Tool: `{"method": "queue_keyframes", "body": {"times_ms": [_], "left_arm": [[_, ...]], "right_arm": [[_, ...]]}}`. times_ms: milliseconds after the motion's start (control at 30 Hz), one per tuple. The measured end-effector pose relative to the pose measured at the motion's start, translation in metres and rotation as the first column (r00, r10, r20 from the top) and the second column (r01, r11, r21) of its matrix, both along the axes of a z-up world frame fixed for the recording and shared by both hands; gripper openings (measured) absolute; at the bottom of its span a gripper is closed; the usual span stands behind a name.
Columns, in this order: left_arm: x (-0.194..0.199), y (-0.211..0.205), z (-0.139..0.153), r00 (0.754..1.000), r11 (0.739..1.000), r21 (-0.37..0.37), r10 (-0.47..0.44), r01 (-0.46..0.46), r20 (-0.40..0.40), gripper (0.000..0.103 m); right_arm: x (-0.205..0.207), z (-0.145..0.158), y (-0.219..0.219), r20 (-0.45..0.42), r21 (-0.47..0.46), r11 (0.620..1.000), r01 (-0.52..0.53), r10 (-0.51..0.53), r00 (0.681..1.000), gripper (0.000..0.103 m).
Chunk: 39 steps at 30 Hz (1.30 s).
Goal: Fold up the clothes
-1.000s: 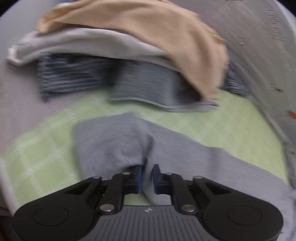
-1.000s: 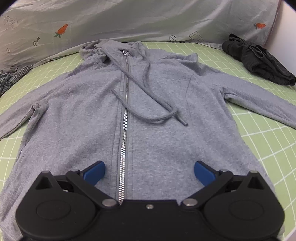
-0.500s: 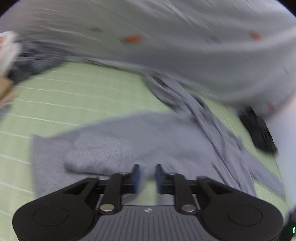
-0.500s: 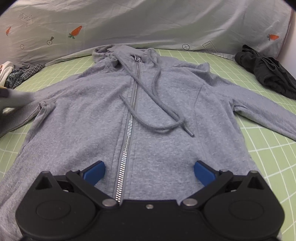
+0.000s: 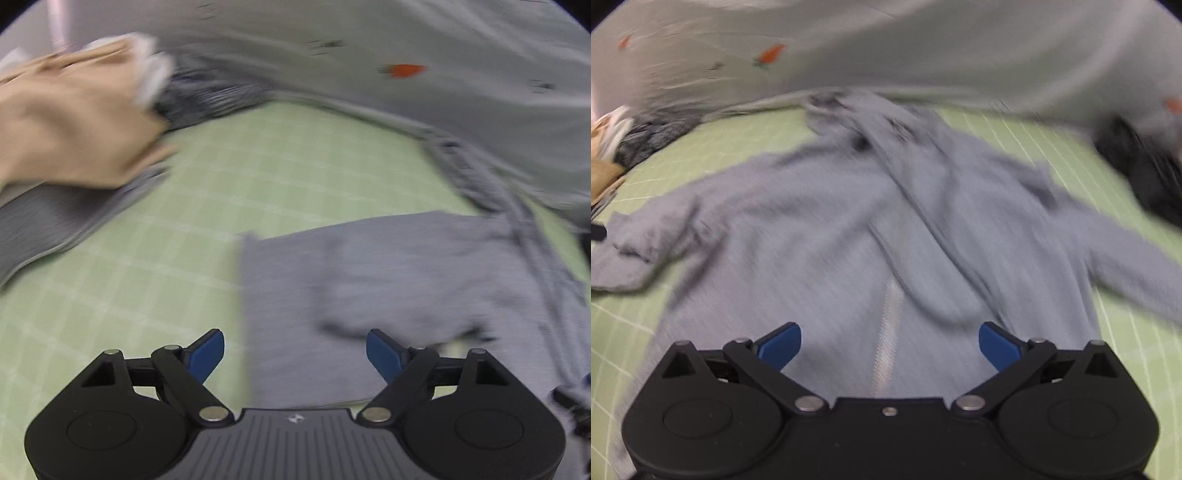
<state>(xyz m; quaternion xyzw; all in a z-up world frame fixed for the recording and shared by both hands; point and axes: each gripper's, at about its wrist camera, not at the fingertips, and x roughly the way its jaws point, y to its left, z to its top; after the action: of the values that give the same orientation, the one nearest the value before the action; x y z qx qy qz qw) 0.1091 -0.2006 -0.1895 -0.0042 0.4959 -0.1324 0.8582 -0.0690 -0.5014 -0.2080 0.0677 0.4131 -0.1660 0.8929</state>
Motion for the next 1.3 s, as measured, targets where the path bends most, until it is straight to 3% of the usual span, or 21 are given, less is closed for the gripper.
{"method": "queue_keyframes", "body": {"times_ms": [233,367,533,600,667,933,1300], "left_arm": [[-0.002,0.039,-0.020,0.991,0.993,0.048,0.108,-0.105,-0.081,0.086],[-0.003,0.054,-0.023,0.987,0.991,0.036,0.132,-0.129,-0.092,0.088],[-0.003,0.060,-0.025,0.990,0.991,0.073,0.117,-0.111,-0.083,0.089],[-0.003,0.060,-0.026,0.991,0.992,0.075,0.104,-0.098,-0.081,0.090],[-0.003,0.059,-0.026,0.993,0.993,0.081,0.091,-0.085,-0.080,0.092],[-0.004,0.055,-0.027,0.994,0.993,0.096,0.077,-0.069,-0.083,0.092],[-0.024,0.017,-0.009,0.997,0.998,0.034,0.055,-0.053,-0.059,0.092]], "right_arm": [[0.085,0.017,0.053,0.035,-0.017,0.973,-0.229,0.229,0.973,0.103],[0.121,0.005,0.097,0.022,0.000,0.934,-0.358,0.358,0.934,0.103],[0.138,-0.002,0.149,0.016,-0.022,0.870,-0.493,0.493,0.870,0.101],[0.138,-0.001,0.147,0.020,-0.017,0.874,-0.486,0.486,0.874,0.090],[0.138,-0.001,0.143,0.024,-0.011,0.880,-0.475,0.475,0.880,0.067],[0.139,0.001,0.130,0.039,0.015,0.903,-0.429,0.428,0.903,0.022],[0.083,0.027,0.059,0.159,0.093,0.973,-0.213,0.196,0.968,0.017]]}}
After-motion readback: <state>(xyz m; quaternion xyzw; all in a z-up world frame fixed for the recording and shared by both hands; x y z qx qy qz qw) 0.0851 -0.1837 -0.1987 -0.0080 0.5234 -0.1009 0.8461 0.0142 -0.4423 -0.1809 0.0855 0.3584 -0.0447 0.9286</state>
